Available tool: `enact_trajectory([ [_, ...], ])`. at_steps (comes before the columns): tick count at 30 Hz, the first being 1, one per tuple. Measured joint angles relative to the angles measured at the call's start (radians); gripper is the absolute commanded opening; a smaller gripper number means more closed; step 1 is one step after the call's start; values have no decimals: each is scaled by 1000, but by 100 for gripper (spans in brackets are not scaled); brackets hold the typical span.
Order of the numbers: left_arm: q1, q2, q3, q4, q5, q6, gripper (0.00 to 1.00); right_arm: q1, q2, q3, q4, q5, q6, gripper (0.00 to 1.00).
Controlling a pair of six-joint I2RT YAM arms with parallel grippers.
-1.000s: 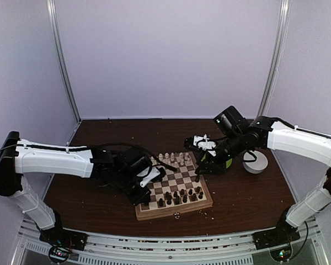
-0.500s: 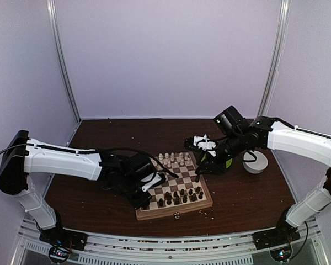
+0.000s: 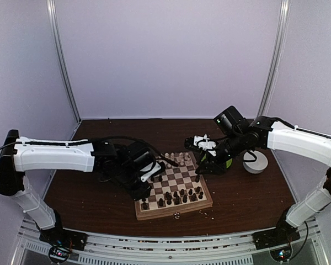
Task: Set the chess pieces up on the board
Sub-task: Place the rook at h8, then pick up the pawn from the chessboard.
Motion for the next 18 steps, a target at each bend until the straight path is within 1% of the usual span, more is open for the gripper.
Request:
enact_trajectory([
  [4, 21, -8, 89, 6, -56, 2, 35, 0, 0, 0, 0, 0, 0, 38],
  [8, 75, 51, 146, 31, -95, 1, 37, -1, 0, 0, 0, 2, 0, 38],
  [14, 135, 168, 163, 71, -98, 1, 37, -10, 0, 0, 0, 3, 0, 38],
  [18, 163, 207, 161, 93, -90, 1, 37, -16, -2, -2, 0, 3, 0, 38],
])
